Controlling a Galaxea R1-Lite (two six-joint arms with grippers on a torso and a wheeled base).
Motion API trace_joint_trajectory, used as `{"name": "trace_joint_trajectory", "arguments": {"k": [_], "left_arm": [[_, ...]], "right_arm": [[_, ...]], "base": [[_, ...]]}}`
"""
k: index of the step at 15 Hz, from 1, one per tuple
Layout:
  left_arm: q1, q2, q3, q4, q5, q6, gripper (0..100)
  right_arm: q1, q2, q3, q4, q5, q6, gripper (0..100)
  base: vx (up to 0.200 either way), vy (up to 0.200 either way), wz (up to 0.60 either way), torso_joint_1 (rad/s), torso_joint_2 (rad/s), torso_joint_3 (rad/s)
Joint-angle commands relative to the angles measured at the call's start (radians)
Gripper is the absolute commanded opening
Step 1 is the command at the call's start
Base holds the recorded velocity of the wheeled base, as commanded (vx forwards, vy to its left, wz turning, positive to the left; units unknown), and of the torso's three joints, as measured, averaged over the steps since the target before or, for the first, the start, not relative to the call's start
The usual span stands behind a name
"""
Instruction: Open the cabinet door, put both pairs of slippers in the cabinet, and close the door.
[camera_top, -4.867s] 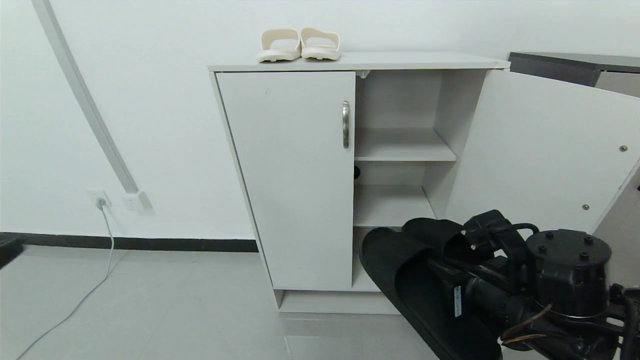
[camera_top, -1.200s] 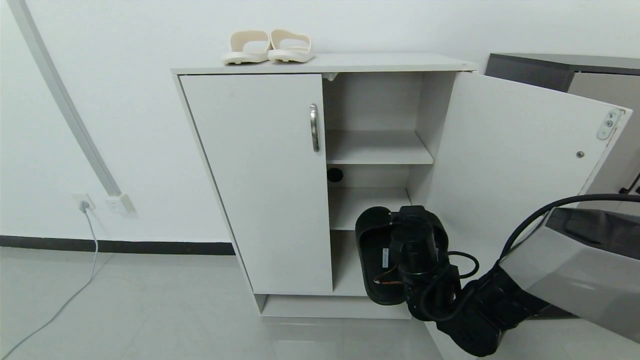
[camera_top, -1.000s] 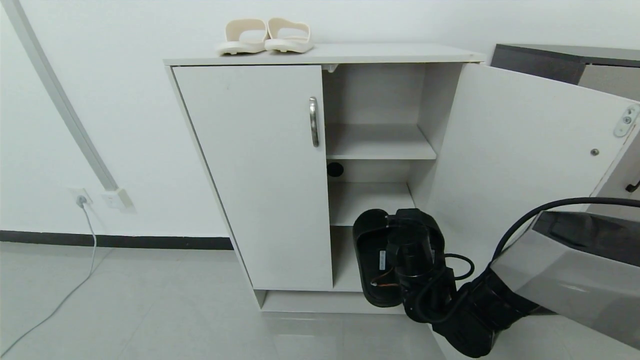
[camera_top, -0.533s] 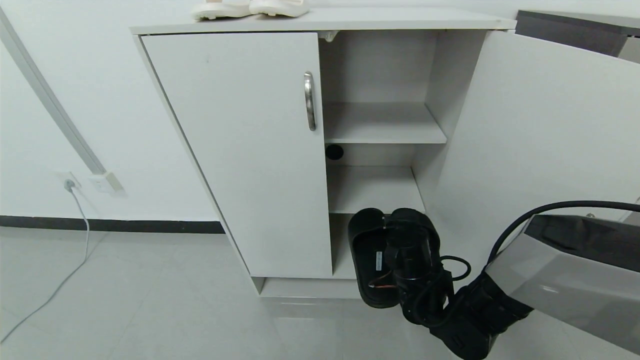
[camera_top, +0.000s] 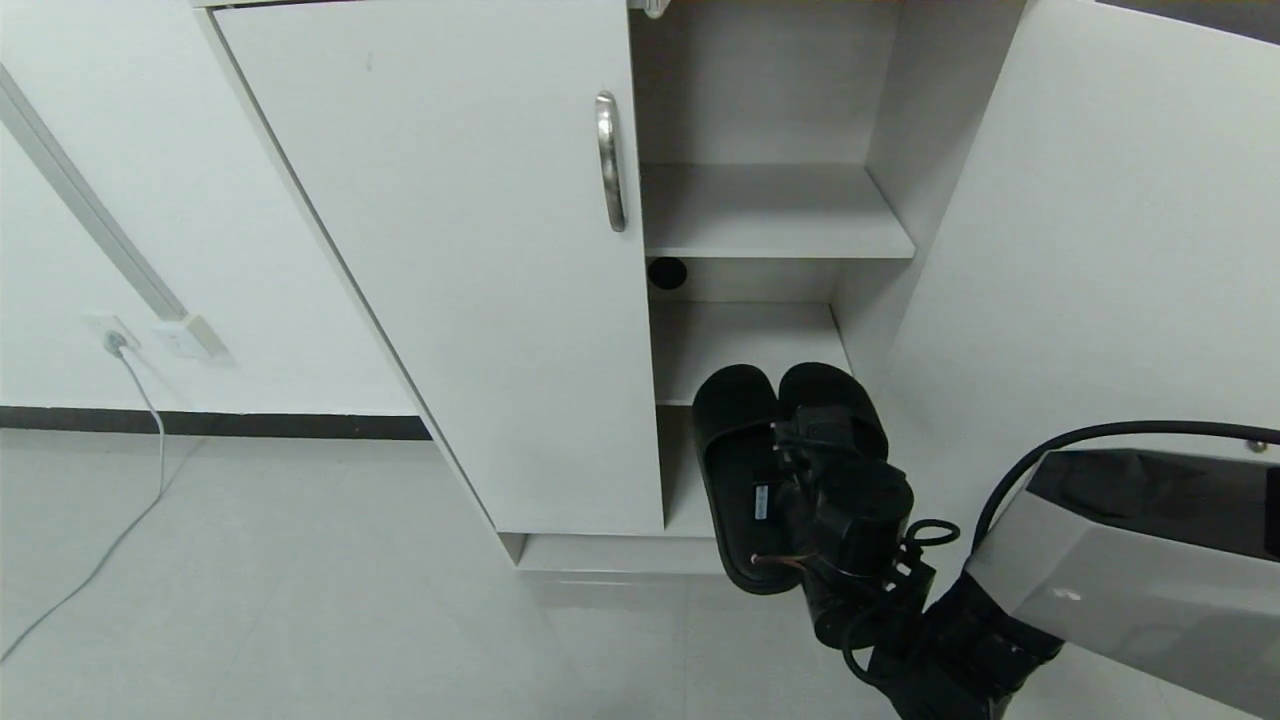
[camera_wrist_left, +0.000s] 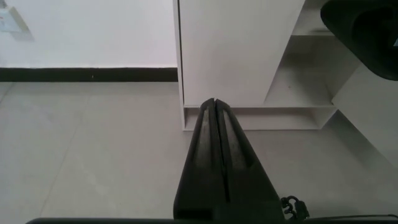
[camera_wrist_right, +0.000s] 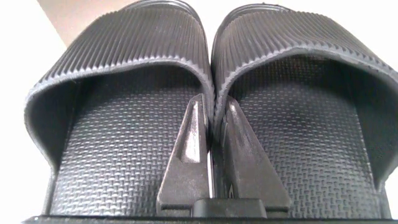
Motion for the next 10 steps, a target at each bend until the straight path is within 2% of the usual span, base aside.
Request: {"name": "trace_joint_trajectory", "arguments": {"k": [1,10], "left_arm": [[0.0,0.002,0.0,0.0,0.0,-0.001,0],[0.0,0.002,0.0,0.0,0.0,0.001,0]], "right_arm": [[-0.008,0.013,0.025,-0.023,-0.001,-0.019,0],[-0.054,-0.015,0.043,-0.016,-0.004,-0.025,0]], "base": [[0.0,0.0,0.0,0.0,0.0,0.0],[0.0,0.0,0.0,0.0,0.0,0.0]]}}
